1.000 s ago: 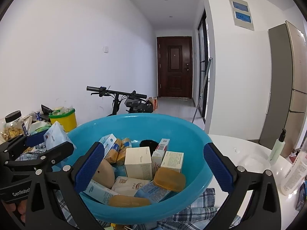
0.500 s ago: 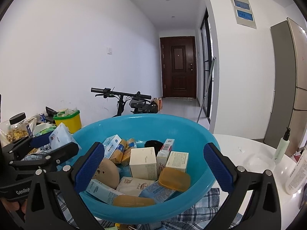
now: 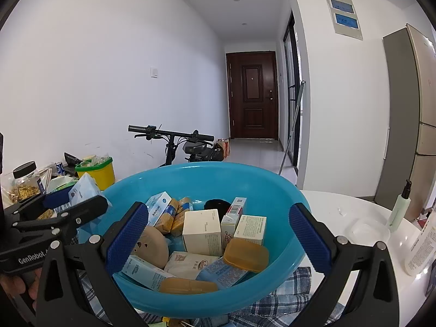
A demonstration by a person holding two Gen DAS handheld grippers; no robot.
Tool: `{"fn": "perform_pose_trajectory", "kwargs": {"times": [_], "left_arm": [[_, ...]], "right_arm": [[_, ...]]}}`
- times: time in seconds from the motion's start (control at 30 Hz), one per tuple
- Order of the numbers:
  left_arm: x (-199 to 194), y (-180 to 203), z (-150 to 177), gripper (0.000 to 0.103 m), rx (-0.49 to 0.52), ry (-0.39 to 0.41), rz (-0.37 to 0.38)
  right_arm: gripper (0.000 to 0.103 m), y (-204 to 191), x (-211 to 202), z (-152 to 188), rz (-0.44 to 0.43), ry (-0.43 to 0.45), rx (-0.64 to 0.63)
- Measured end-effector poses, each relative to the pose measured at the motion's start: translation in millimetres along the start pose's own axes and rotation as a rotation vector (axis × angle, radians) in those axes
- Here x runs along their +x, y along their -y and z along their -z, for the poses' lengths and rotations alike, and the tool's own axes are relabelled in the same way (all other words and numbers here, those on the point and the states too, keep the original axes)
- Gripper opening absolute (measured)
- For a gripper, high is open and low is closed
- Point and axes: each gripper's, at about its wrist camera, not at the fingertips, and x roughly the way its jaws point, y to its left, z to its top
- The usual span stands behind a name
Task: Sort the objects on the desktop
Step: 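Lower the wipes pack into the basin and open the left tool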
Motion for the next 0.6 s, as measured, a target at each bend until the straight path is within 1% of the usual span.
{"fn": "perform_pose_trajectory", "kwargs": {"times": [0.2,0.33,0.43,0.5,0.6], "left_arm": [[0.2,4.8,0.2,0.076,0.023,0.003,-0.006],[3.1,1.1,1.5,0.076,-0.014,-0.012,0.024],[3.7,1.1,2.4,0.076,-0.001,-0.008,0.005],[3.8,0.6,2.3,0.076,-0.008,-0.009,0.015],[2.3,2.9,1.0,0.076,0.006,-0.002,0.011]], "right_arm": [[0.103,-2.8,-1.2,-0.2,-0.002,0.001,-0.007],[0.103,-2.8,-1.6,0.3,-0.003,0.000,-0.007],[0.103,-2.9,-0.4,0.6,-0.004,-0.005,-0.008],[0.103,-2.6,0.3,0.8,-0.004,-0.006,-0.008],[0.103,-2.7,1.4,1.3,-0.010,-0.013,-0.008]]}}
